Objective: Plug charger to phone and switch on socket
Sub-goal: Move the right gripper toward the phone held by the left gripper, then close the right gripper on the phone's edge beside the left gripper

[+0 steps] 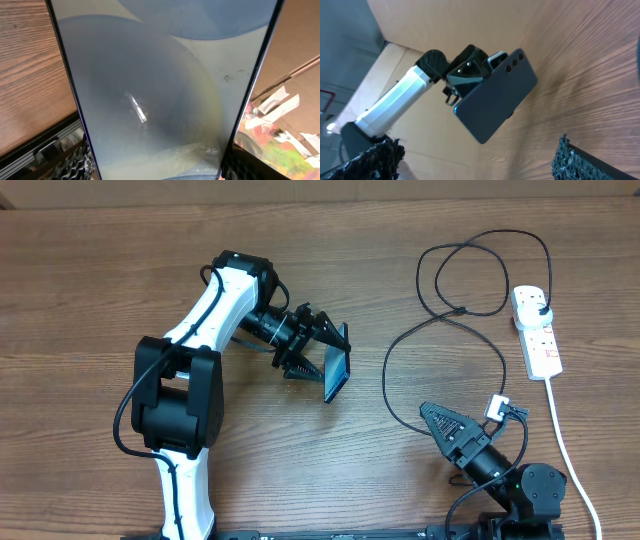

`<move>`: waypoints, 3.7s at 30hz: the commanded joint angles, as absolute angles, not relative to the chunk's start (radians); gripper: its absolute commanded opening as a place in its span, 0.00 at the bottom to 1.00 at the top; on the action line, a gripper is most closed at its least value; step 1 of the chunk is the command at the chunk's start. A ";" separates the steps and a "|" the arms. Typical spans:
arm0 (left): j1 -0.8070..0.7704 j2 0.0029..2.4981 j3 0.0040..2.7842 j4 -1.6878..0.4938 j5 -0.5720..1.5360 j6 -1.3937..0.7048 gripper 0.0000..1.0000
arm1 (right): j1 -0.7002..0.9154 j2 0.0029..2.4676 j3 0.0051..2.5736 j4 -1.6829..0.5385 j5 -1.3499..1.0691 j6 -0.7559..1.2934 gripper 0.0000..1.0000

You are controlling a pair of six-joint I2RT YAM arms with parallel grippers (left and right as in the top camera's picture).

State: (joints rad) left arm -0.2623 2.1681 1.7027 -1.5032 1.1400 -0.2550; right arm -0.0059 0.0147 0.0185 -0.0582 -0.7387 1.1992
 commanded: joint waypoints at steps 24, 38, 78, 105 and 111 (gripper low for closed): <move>-0.269 2.178 1.732 -1.506 1.206 -0.250 0.69 | -0.004 0.198 0.429 -0.570 -0.664 0.946 0.99; -0.269 2.178 1.732 -1.506 1.206 -0.250 0.68 | 0.229 0.693 0.830 -0.744 -0.406 0.751 0.99; -0.268 2.178 1.732 -1.487 1.206 -0.251 0.68 | 0.948 1.271 0.844 -0.284 0.433 0.910 0.67; -0.268 2.178 1.732 -1.486 1.205 -0.251 0.68 | 0.948 1.369 0.839 -0.188 0.497 0.947 0.50; -0.268 2.178 1.732 -1.486 1.205 -0.250 0.68 | 0.948 1.369 0.839 -0.189 0.496 0.947 0.37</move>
State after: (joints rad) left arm -0.2623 2.1681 1.7039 -1.4876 1.1522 -0.2550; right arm 0.9432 1.3643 0.8200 -0.1951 0.4797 0.9463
